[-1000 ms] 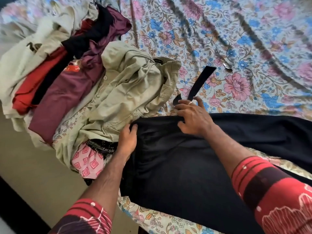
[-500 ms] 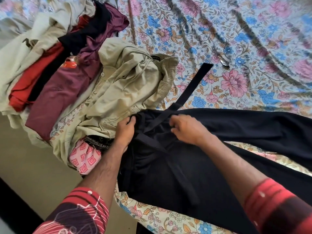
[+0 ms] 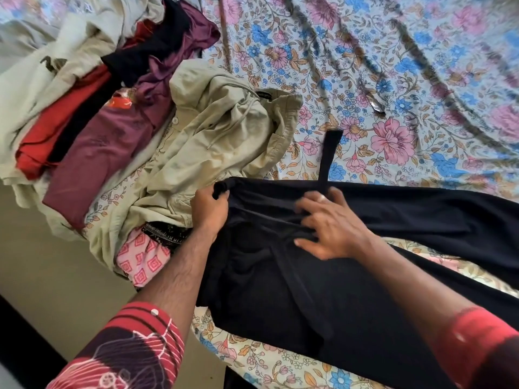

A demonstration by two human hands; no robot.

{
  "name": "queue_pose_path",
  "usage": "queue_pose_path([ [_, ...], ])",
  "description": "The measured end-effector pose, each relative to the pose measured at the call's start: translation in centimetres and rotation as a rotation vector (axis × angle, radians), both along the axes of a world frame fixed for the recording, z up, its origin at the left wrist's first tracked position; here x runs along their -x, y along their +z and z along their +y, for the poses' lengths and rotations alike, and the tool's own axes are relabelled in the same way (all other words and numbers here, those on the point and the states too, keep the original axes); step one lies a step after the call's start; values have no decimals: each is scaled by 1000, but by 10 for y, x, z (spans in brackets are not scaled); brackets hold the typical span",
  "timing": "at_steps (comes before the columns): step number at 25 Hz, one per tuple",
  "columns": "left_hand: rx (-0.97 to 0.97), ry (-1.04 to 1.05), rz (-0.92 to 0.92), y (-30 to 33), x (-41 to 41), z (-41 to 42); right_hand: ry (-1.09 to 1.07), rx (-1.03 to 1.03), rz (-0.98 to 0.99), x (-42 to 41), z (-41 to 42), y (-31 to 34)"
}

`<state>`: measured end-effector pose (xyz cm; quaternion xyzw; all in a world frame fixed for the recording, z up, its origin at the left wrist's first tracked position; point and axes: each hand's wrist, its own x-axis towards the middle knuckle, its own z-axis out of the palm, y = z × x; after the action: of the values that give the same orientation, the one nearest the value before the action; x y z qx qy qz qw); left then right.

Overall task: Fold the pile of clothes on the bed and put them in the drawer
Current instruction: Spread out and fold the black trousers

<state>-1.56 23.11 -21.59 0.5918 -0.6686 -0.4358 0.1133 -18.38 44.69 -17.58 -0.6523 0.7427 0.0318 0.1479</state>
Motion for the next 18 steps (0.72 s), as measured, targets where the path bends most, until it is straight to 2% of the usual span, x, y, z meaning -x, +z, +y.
queue_pose_path([
  [1,8,-2,8,0,0,-1,-38,-144,-43,-1,22,9],
  [4,37,-55,1,-5,-4,-3,-342,-1011,-400,-16,61,26],
  [5,54,-75,-3,-5,-6,-2,-403,-1180,-540,-20,63,29],
  [6,76,-85,8,-3,-8,0,-442,-1197,-667,-20,58,29],
  [8,170,-100,36,2,-21,12,-486,-999,-827,-18,28,23],
  [9,228,-109,16,3,-32,22,-474,-821,-806,-18,4,20],
  [10,264,-119,-22,3,-46,33,-430,-584,-704,-18,-23,14],
  [12,208,-127,-93,1,-82,56,-279,-132,-481,-25,-76,4],
  [13,137,-130,-135,1,-101,67,-179,-33,-402,-29,-98,-1],
  [16,0,-159,-251,-8,-135,88,80,-23,-121,-38,-138,-15],
  [18,-15,-200,-287,-16,-144,92,115,-65,18,-45,-150,-18],
])
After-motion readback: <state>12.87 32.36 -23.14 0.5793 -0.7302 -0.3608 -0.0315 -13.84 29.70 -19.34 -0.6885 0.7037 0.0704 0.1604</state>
